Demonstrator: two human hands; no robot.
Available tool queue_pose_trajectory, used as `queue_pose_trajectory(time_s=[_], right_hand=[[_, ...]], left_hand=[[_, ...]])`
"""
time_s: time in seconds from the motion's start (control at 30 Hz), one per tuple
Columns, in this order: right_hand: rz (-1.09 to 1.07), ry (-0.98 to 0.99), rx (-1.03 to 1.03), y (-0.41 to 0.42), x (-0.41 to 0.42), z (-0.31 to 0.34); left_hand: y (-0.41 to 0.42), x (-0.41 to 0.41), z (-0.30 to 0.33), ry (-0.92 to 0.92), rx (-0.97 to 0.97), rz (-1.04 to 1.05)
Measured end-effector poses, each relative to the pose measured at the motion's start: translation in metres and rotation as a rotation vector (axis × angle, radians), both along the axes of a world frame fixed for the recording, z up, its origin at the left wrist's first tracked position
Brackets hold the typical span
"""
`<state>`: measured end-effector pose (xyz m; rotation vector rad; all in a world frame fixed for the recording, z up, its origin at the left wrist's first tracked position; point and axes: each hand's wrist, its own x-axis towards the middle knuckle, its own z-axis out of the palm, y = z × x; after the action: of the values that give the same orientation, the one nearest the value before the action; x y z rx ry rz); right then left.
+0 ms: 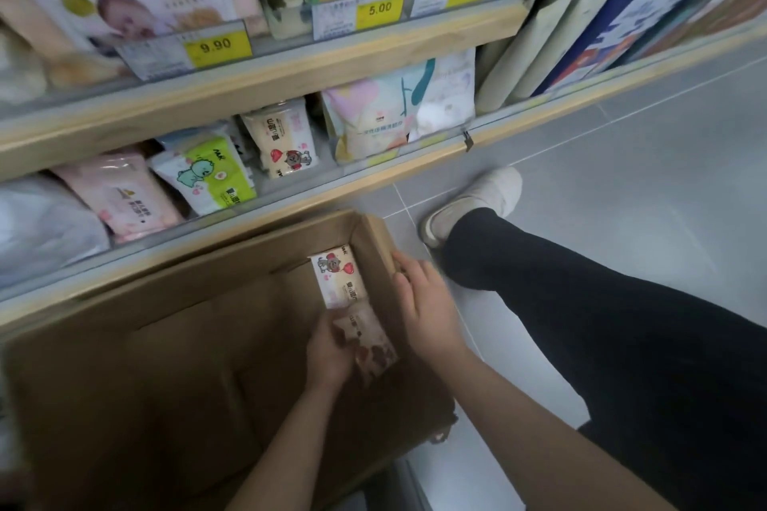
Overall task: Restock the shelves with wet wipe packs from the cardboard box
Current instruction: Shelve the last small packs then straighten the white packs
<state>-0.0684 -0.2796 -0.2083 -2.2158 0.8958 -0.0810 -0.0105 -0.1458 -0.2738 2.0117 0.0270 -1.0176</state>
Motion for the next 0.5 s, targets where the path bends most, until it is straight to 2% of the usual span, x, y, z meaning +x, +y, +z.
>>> queue_pose_trajectory(time_s=[0.23,0.5], right_hand=[[0.045,0.089,-0.128,0.002,0.006,0.013],[0.185,-0.032,-0.326,0.029,0.043,0.036]], left_hand=[[0.062,0.051,0.036,-0.114,0.016,0.192],[0.109,0.081,0.072,-0.234,-0.057,0.282]])
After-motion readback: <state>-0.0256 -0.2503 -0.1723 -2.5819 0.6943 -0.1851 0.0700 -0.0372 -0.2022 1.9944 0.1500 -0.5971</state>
